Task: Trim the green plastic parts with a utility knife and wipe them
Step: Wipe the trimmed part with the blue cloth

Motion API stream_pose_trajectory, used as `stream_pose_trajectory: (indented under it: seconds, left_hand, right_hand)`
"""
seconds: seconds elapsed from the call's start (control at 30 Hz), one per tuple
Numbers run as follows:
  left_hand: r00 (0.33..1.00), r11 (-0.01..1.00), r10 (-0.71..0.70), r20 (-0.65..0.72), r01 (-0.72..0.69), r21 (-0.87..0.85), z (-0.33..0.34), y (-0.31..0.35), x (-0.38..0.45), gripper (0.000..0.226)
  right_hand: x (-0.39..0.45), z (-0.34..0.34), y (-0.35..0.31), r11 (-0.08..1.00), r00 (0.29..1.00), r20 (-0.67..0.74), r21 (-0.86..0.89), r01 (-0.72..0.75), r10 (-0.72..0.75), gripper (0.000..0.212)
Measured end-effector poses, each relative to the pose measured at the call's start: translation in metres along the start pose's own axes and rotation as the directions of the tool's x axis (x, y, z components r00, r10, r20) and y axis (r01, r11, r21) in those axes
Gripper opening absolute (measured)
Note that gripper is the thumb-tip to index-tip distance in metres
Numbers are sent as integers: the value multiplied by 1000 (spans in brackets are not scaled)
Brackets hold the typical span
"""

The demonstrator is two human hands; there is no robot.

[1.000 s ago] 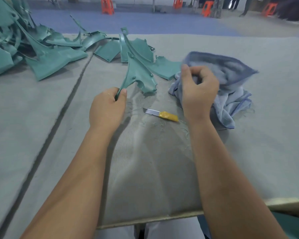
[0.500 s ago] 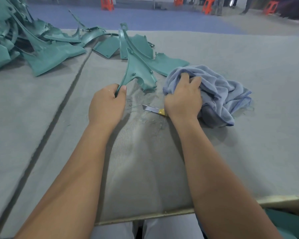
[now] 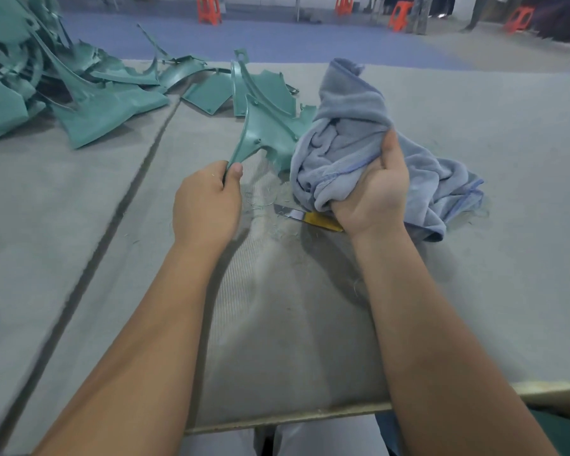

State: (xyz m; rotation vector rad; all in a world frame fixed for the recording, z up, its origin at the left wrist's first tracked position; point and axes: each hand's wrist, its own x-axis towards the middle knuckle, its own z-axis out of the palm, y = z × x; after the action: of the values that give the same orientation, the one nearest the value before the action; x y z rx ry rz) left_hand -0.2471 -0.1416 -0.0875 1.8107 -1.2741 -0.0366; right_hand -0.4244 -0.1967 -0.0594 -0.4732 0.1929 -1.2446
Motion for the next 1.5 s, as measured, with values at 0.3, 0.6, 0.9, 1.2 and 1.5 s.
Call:
stream_pose_trajectory:
  seconds: [0.3,0.6,0.9,1.2,1.5]
  left_hand:
    - [987,993,110,-119,-103,64,-3,12,-8,40]
    - [981,933,-179,-71,147,-327,-29,-14,10,40]
    - [978,850,16,207,96,-518,-41,-16,9,37]
    - [937,864,65,343,120,-490,-38,-8,6,36]
    - [999,908,20,42,-1,-419,-35,-2,12,21]
  right_hand:
    - [1,4,2,988,984,-92,-15,154,-155,51]
    - [4,-6,-4,976,966,-174,62,207,-193,48]
    - [7,5,11,636,847,-275,-766,92,-454,24]
    - [9,-1,13,720,858,-366,-694,6,-360,39]
    - [10,3,8,951,905,-415,-305,-42,-94,30]
